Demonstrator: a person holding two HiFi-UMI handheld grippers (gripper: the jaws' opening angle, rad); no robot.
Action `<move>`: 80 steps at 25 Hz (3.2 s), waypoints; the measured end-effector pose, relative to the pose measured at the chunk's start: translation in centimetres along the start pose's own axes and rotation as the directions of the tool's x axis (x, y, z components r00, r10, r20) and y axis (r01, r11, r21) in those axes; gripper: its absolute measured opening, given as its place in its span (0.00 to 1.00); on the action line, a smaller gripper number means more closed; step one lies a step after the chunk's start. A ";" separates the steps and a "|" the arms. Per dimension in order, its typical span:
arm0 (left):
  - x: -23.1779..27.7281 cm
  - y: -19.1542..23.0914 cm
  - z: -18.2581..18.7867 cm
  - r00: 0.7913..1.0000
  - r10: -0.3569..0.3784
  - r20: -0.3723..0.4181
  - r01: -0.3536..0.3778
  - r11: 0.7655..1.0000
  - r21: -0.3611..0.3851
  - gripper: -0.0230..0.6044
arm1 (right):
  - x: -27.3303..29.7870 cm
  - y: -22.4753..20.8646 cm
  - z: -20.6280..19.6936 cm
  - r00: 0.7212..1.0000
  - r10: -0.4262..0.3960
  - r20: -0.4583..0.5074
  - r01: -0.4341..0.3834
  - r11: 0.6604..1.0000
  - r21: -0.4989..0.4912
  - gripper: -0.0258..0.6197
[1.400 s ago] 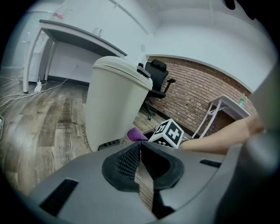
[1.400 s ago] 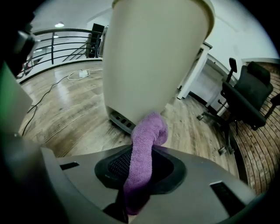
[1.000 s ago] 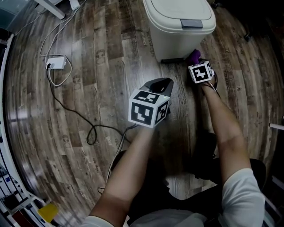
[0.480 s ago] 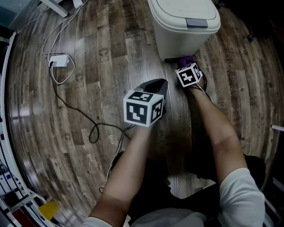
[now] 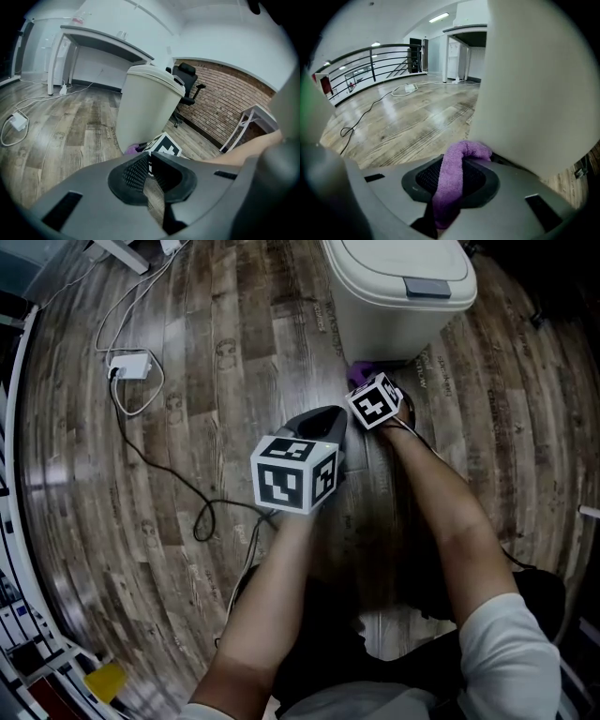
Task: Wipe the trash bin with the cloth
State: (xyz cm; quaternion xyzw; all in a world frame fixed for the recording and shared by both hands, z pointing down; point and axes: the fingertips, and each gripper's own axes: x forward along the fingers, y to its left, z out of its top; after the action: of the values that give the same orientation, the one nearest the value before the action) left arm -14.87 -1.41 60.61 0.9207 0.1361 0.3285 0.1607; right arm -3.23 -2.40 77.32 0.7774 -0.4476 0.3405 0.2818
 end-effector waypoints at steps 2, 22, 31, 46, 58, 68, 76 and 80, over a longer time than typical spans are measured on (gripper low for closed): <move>-0.1 0.1 0.1 1.000 0.004 0.005 -0.004 1.000 0.004 0.04 | 0.2 1.8 0.6 0.997 0.070 0.026 -0.069 0.997 -0.036 0.18; 3.3 -2.8 -0.4 0.998 -0.057 -0.036 0.057 0.998 -0.002 0.04 | -5.2 -11.1 -10.5 0.985 -0.118 -0.123 0.116 0.993 -0.029 0.18; 3.6 -3.4 -1.5 0.995 -0.045 -0.085 0.047 0.999 0.026 0.04 | -4.0 -16.7 -12.7 0.942 -0.267 -0.202 0.286 0.956 0.070 0.18; 0.7 -1.6 -1.2 0.999 0.008 -0.054 -0.007 1.000 0.024 0.04 | 0.7 -10.1 -8.9 0.939 -0.284 -0.192 0.289 0.957 -0.004 0.18; 0.0 -1.9 -0.9 0.999 -0.010 -0.035 0.011 1.000 0.025 0.04 | 2.4 -4.1 -5.4 0.963 -0.220 -0.157 0.195 0.968 -0.157 0.18; -1.7 -1.0 -0.6 1.000 0.009 -0.007 -0.009 1.000 0.010 0.04 | 4.5 1.4 -2.5 0.987 -0.094 -0.130 0.062 0.971 -0.229 0.18; -1.9 -1.0 0.6 0.999 0.008 0.040 -0.008 1.000 -0.014 0.04 | 2.8 6.1 1.6 0.991 0.126 -0.037 -0.131 0.941 -0.312 0.18; -1.2 -1.6 1.2 0.998 0.014 0.056 -0.013 1.000 -0.018 0.04 | 1.2 5.1 2.7 0.991 0.133 -0.032 -0.135 0.917 -0.376 0.18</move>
State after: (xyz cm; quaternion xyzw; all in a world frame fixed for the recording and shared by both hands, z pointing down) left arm -15.23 -0.59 58.43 0.9290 0.1223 0.3049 0.1705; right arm -6.62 -7.24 77.32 0.6754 -0.5559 0.2688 0.4032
